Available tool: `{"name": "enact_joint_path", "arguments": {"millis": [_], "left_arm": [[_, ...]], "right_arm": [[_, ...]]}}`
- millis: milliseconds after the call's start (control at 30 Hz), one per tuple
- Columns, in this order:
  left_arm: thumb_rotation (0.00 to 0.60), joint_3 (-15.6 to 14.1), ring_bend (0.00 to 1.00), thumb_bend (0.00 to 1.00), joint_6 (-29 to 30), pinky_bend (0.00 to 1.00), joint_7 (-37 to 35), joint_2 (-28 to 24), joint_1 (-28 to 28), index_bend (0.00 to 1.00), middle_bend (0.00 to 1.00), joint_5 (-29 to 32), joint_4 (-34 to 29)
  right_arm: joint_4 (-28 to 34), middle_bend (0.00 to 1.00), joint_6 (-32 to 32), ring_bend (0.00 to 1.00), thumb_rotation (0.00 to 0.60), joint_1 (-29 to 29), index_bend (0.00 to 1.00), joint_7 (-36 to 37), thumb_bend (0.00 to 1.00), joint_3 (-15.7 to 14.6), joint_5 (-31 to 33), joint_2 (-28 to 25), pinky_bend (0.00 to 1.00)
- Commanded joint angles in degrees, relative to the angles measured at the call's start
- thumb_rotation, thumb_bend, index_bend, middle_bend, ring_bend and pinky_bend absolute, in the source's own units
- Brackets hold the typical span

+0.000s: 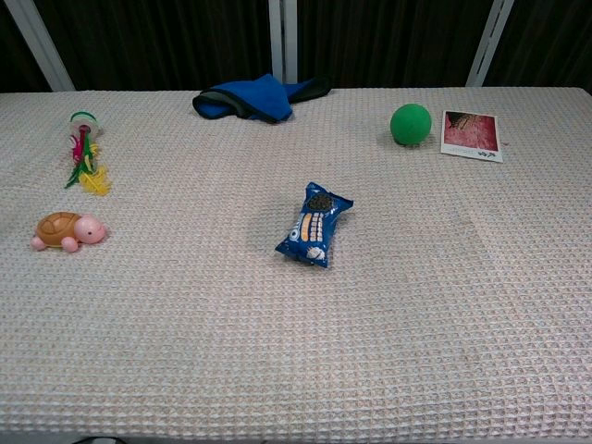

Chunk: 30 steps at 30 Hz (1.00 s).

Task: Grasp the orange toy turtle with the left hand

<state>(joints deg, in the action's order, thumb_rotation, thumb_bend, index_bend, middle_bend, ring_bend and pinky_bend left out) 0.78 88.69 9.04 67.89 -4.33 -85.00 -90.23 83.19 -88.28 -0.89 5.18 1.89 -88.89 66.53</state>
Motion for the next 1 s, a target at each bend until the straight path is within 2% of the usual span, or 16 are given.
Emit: {"name": "enact_joint_path", "arguments": {"millis": [33,133,233,333,467,667,1000], "left_arm": [[0.600,-0.2,0.00,0.09,-0.1,0.09,0.5,0.0,0.1,0.15,0.12,-0.4,-0.4],[0.600,-0.5,0.01,0.09,-0.3,0.10,-0.2,-0.1,0.0,0.15,0.12,-1.5,-1.4],[0.600,-0.2,0.05,0.09,-0.5,0.19,-1.4,0.1,-0.8,0.17,0.15,-3.0,-2.0],[0.600,0.3,0.10,0.11,-2.7,0.28,-0.2,0.7,-2.3,0.24,0.22,-3.1,-2.5],[0.600,0.7,0.13,0.11,-8.4,0.30,3.4,2.1,-5.3,0.30,0.25,-1.6,-4.5],[0.600,3.1,0.15,0.12,-16.4,0.34,6.2,8.3,-10.7,0.32,0.28,2.1,-3.1],[0.600,5.5,0.21,0.16,-22.5,0.39,7.5,14.0,-15.4,0.32,0.34,7.7,2.0]], "right_arm": [[-0.1,0.00,-0.2,0.00,0.600,0.1,0.00,0.3,0.21,-0.2,-0.2,-0.1,0.00],[-0.2,0.00,-0.4,0.00,0.600,0.3,0.00,1.0,0.20,-0.3,-0.4,-0.3,0.00],[-0.4,0.00,-0.8,0.00,0.600,0.5,0.00,1.7,0.15,-0.2,-0.4,-0.7,0.00],[-0.4,0.00,-1.4,0.00,0.600,0.8,0.00,2.3,0.15,0.0,-0.3,-0.9,0.00],[-0.3,0.00,-1.5,0.00,0.600,1.0,0.00,2.4,0.15,0.1,0.1,-1.4,0.00],[0.1,0.00,-1.6,0.00,0.600,0.9,0.00,2.1,0.15,0.2,-0.2,-2.1,0.00],[-0.2,0.00,-0.3,0.00,0.600,0.5,0.00,2.3,0.15,0.2,0.2,-2.3,0.00]]}}
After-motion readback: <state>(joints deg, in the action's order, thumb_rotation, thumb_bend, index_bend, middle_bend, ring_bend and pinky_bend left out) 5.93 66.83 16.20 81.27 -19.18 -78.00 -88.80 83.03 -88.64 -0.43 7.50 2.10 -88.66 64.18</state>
